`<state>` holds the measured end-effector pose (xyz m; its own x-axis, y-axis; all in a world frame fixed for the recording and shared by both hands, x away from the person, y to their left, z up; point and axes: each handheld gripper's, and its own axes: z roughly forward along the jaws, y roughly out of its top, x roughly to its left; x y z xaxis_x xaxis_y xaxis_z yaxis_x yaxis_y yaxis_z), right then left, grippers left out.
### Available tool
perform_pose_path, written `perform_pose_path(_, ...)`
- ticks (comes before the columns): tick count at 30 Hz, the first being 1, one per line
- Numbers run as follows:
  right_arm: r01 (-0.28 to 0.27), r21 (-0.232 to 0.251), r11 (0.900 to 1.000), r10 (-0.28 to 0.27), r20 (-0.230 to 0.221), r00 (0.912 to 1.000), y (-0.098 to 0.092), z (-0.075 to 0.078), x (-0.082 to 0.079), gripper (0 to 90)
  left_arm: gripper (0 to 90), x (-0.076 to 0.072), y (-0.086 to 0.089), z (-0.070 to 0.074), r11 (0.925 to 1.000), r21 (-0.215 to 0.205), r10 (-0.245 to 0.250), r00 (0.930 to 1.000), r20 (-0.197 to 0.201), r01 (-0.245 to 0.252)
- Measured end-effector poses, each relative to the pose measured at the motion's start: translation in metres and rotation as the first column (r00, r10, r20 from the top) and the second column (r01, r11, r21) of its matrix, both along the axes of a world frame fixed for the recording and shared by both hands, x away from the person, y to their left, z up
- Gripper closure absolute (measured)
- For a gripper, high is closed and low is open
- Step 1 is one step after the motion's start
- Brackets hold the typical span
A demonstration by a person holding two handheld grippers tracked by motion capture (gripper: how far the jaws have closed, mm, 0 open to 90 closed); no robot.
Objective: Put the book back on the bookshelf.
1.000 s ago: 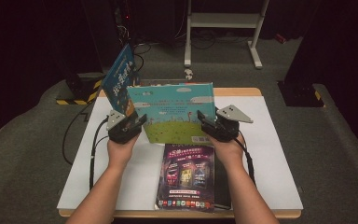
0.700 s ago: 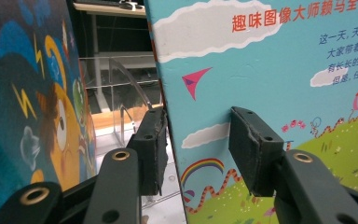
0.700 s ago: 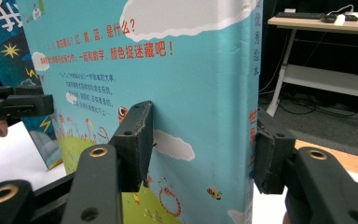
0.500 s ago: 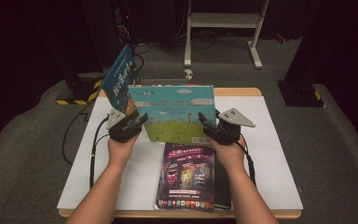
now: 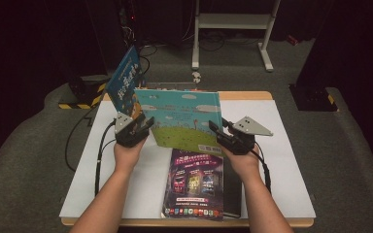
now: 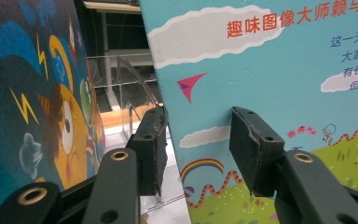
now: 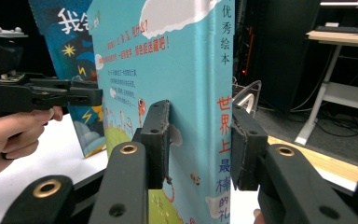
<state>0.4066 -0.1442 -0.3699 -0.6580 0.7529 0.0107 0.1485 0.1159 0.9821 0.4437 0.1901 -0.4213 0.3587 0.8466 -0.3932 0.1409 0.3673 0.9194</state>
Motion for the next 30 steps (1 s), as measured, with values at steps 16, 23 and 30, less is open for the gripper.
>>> perform_pose_path(16,-0.157,0.020,0.987,0.156,0.023,0.9875,-0.017,-0.007,-0.001,73.7,55.0,0.003,-0.003,0.001,1.0000,-0.001,0.007,1.0000,-0.005,-0.007)
perform_pose_path(23,-0.276,0.047,0.960,0.276,0.007,0.9612,-0.024,-0.008,0.001,80.0,52.2,0.003,-0.006,0.001,0.9999,-0.012,0.010,0.9998,-0.018,-0.010)
perform_pose_path(30,-0.289,0.051,0.956,0.288,0.019,0.9574,-0.022,-0.009,-0.006,80.7,50.6,-0.007,-0.003,0.000,1.0000,-0.002,0.007,0.9999,-0.015,-0.007)
